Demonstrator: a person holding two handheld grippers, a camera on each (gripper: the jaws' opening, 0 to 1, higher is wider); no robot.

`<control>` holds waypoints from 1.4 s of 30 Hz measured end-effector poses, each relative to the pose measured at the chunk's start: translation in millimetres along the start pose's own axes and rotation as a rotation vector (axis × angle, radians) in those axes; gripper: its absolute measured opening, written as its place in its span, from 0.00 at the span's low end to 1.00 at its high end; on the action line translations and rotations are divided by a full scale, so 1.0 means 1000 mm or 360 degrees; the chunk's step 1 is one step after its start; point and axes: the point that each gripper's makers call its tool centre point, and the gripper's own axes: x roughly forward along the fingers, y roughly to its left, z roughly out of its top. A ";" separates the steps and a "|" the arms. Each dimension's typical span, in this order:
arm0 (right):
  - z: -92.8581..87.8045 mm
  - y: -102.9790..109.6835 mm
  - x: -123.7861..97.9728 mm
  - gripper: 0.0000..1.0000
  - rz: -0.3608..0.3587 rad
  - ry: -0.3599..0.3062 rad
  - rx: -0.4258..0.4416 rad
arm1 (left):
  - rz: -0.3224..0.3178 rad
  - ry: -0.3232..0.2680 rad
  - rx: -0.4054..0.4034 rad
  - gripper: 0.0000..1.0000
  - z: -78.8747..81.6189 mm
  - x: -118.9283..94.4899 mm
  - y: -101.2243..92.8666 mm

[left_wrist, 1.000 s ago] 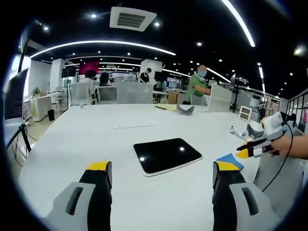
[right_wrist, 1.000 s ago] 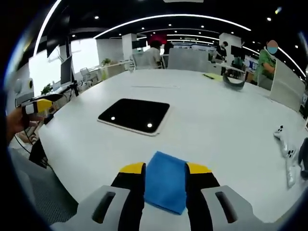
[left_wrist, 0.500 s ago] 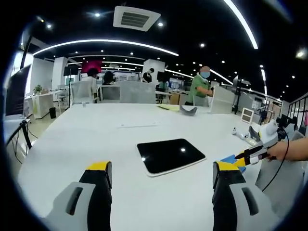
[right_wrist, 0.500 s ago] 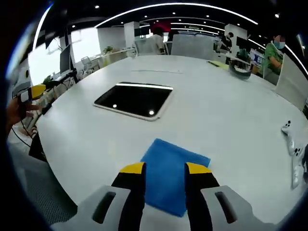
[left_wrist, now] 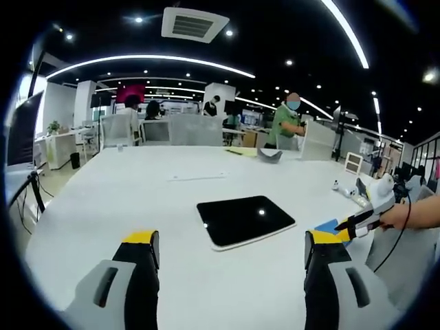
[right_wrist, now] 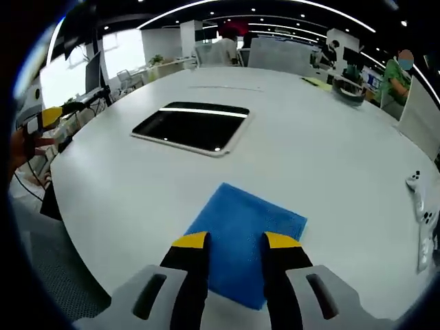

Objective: Wipe the mirror surface with the cleaning cloth until all visible marks leave the cleaned area.

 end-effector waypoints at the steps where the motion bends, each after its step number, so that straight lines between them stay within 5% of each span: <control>1: 0.000 0.000 0.001 0.27 0.0001 0.0000 0.0000 | 0.0001 -0.0002 -0.0001 0.88 0.000 0.000 0.000; 14: -0.001 0.002 0.001 0.23 0.0012 0.0006 -0.0028 | -0.0005 0.0002 0.0006 0.88 0.001 -0.001 -0.001; 35: 0.000 0.012 0.002 0.01 0.0083 0.0018 -0.0091 | 0.0007 -0.0001 0.0027 0.88 0.001 -0.011 0.002; 42: 0.018 0.021 -0.004 0.00 0.0104 -0.0074 -0.0041 | 0.0015 -0.0005 0.0054 0.88 0.003 -0.020 0.007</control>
